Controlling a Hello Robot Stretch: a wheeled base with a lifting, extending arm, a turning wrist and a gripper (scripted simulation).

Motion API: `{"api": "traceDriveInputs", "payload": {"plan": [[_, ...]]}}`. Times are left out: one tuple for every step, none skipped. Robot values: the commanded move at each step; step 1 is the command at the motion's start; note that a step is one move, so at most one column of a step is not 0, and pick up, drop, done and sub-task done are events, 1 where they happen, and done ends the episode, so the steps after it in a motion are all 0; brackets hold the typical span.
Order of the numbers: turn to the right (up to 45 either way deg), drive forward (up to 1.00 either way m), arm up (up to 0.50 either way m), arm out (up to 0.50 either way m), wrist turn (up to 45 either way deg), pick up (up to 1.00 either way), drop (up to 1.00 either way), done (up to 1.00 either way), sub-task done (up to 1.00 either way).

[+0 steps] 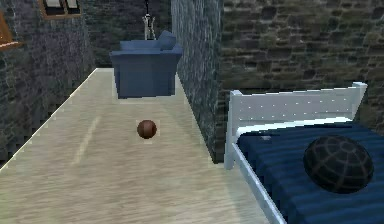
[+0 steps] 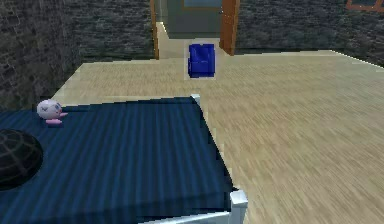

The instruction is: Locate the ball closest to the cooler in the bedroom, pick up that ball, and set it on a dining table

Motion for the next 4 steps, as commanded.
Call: {"api": "traceDriveInputs", "payload": {"plan": [[12.0, 0.0, 0.0, 0.0, 0.0, 0.0, 0.0, 0.0, 0.0], [0.0, 0.65, 0.0, 0.0, 0.0, 0.0, 0.0, 0.0, 0.0], [-33.0, 0.0, 0.0, 0.0, 0.0, 0.0, 0.0, 0.0, 0.0], [0.0, 0.0, 0.5, 0.0, 0.0, 0.0, 0.0, 0.0, 0.0]]}}
